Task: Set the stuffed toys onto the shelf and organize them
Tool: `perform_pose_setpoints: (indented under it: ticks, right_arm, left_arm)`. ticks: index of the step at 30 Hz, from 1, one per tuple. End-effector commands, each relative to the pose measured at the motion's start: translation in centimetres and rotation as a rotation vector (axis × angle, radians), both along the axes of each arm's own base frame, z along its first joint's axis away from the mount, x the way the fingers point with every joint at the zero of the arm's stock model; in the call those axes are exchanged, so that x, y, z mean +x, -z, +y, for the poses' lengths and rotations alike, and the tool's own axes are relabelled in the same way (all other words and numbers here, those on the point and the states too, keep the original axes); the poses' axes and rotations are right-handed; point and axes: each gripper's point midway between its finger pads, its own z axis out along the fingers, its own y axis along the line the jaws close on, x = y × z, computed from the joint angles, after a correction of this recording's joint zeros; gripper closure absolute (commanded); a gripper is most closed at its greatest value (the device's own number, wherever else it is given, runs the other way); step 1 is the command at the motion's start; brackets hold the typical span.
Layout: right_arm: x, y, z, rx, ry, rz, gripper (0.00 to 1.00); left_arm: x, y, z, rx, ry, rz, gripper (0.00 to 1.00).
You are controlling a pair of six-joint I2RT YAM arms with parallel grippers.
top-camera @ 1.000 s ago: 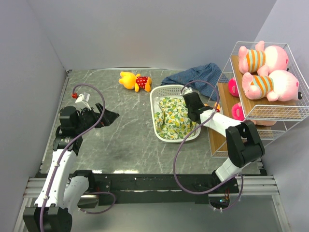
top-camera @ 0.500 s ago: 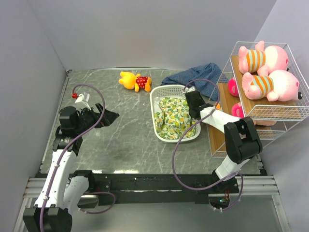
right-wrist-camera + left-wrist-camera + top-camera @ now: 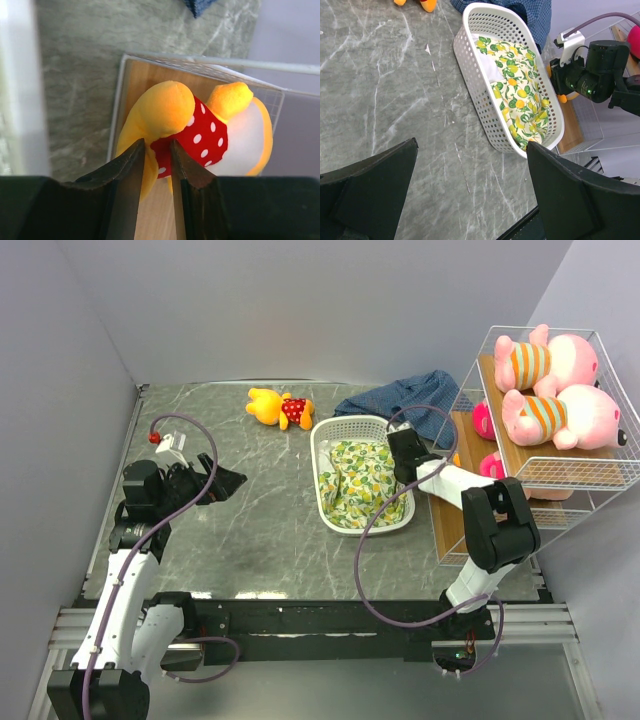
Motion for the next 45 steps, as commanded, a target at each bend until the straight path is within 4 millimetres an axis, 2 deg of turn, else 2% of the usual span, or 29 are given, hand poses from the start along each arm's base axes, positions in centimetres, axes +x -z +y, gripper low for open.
perform_pose_setpoints:
  ticks: [1, 5, 16, 21, 27, 33, 41, 44, 45]
  right_arm:
    - [0.0, -1.1, -1.7, -0.05, 0.055, -0.011, 0.66]
    - [0.0, -1.6, -2.0, -0.052, 0.065, -0.025, 0.66]
    - [-0.1, -1.2, -2.7, -0.074, 0.084, -0.02, 0.66]
    - [0.0, -2.2, -2.8, -0.071, 0.088, -0.048, 0.66]
    - [0.2, -4.0, -2.2, -0.019, 0.083, -0.094, 0.65]
    - [0.2, -4.6, -0.6, 0.053, 0.043, -0.104, 0.62]
    - [-0.6, -7.7, 1.3, 0.136, 0.007, -0.134, 0.57]
    - [-0.9, -9.6, 2.3, 0.163, -0.007, -0.166, 0.56]
    - [-1.0, -10.5, 3.1, 0.178, -0.032, -0.186, 0.56]
  left_arm:
    - [0.3, -1.6, 0.0, 0.022, 0.006, -0.07, 0.04]
    - [0.4, -1.5, 0.0, 0.02, 0.007, -0.061, 0.04]
    - [0.4, -1.4, 0.2, 0.026, -0.006, -0.061, 0.04]
    - [0.4, -1.3, 0.3, 0.027, -0.01, -0.057, 0.04]
    - [0.6, -1.2, 0.4, 0.031, -0.022, -0.051, 0.04]
    - [0.7, -1.2, 0.7, 0.036, -0.043, -0.055, 0.04]
    - [1.4, -0.3, 1.9, 0.054, -0.12, -0.009, 0.04]
    - [2.0, 0.1, 2.1, 0.043, -0.146, 0.027, 0.04]
    - [2.3, -0.3, 2.3, 0.029, -0.167, 0.034, 0.04]
